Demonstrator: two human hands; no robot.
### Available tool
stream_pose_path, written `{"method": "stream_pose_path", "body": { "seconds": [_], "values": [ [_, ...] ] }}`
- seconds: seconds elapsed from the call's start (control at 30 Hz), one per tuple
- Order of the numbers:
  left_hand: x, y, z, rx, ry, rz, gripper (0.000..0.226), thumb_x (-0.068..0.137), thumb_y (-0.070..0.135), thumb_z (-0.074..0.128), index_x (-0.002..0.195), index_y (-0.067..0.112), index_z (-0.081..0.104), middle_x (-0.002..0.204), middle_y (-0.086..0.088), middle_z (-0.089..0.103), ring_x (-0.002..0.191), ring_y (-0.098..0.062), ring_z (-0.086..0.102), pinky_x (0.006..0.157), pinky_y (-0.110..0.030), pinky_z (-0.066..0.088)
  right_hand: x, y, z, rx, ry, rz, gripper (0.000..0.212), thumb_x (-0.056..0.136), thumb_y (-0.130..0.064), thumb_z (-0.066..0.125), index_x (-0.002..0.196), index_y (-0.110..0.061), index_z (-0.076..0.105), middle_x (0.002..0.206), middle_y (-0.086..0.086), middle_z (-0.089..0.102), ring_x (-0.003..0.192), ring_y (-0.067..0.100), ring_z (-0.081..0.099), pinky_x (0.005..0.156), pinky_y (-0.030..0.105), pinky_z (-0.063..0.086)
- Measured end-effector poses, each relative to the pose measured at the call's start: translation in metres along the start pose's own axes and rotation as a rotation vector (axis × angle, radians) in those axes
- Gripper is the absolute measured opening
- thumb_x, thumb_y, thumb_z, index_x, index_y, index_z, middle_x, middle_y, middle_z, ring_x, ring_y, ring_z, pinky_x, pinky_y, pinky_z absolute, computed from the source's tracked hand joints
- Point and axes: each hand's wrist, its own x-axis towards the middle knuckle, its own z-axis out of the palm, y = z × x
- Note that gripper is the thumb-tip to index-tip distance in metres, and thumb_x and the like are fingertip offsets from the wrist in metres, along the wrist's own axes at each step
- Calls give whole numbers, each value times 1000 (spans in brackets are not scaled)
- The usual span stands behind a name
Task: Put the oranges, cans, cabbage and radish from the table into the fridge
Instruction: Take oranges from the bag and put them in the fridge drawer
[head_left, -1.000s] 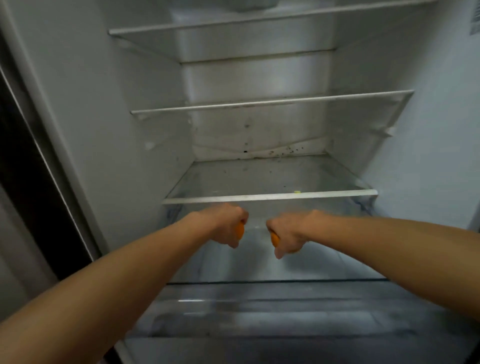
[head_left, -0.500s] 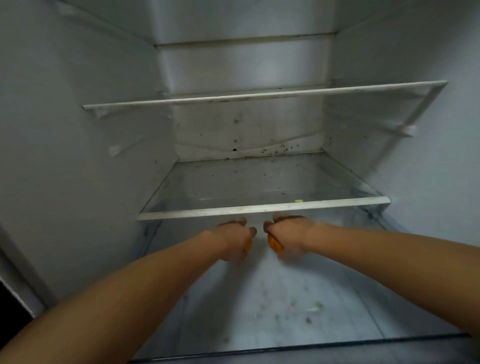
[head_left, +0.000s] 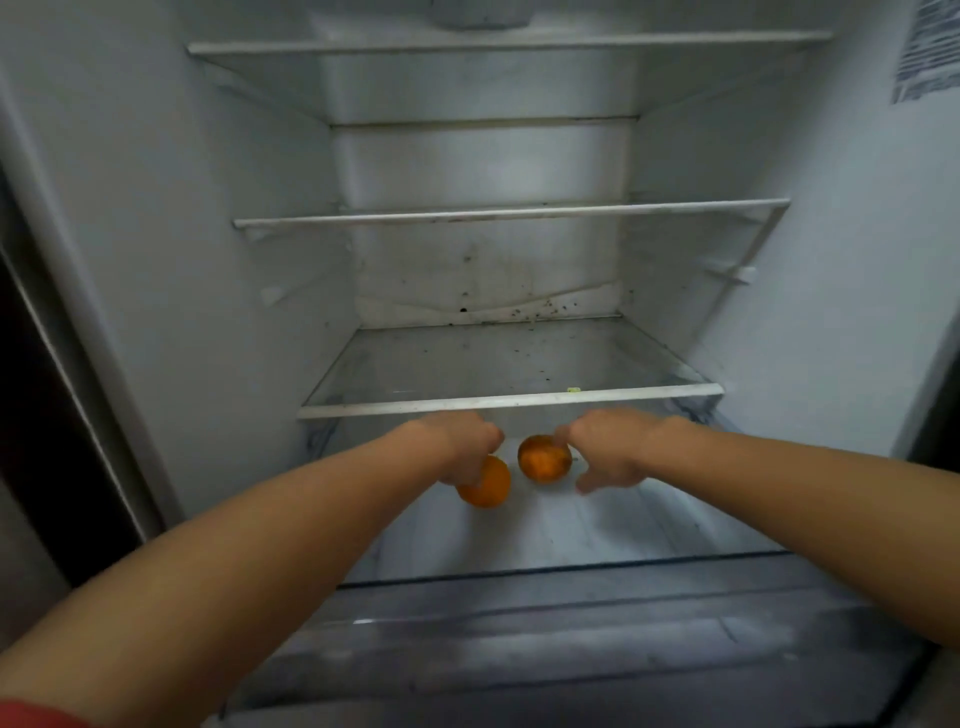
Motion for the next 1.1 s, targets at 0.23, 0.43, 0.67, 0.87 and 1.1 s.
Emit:
{"method": "stream_pose_path", "body": {
  "seconds": [0.23,0.43,0.67,0.87,1.1],
  "values": [
    [-71,17,-28,3,105,-161,37,92,30,57,126,15,52,117,-10,58,104,-29,57,82,-36,49,-50,-11,-24,-51,248,-33,45,88,-42,60,128,-22,52,118,7,59,101,27,59,77,38,51],
    [-164,50,-41,19,356,-407,27,90,29,51,113,18,56,112,-11,61,101,-33,59,76,-37,46,-112,-26,-34,-64,656,-114,35,92,-39,50,122,-21,54,114,4,58,100,27,58,69,36,44],
    [-290,106,-26,51,488,-547,22,91,27,44,104,14,56,106,-8,59,97,-34,60,63,-34,37,-186,-82,-28,60,788,-302,33,92,-38,48,119,-21,57,117,3,60,105,28,60,78,37,47],
    [-407,156,32,5,314,-708,22,92,25,46,107,12,55,109,-10,59,97,-35,59,64,-34,36,-233,-179,5,82,756,-543,32,91,-39,47,115,-20,56,114,4,59,104,28,60,74,37,47],
    [-579,214,111,-42,148,-902,21,95,23,43,109,16,56,105,-6,59,91,-27,59,64,-35,44,-313,-335,42,115,687,-854,30,92,-33,47,116,-19,57,112,4,59,103,28,59,75,37,43]
  ]
}}
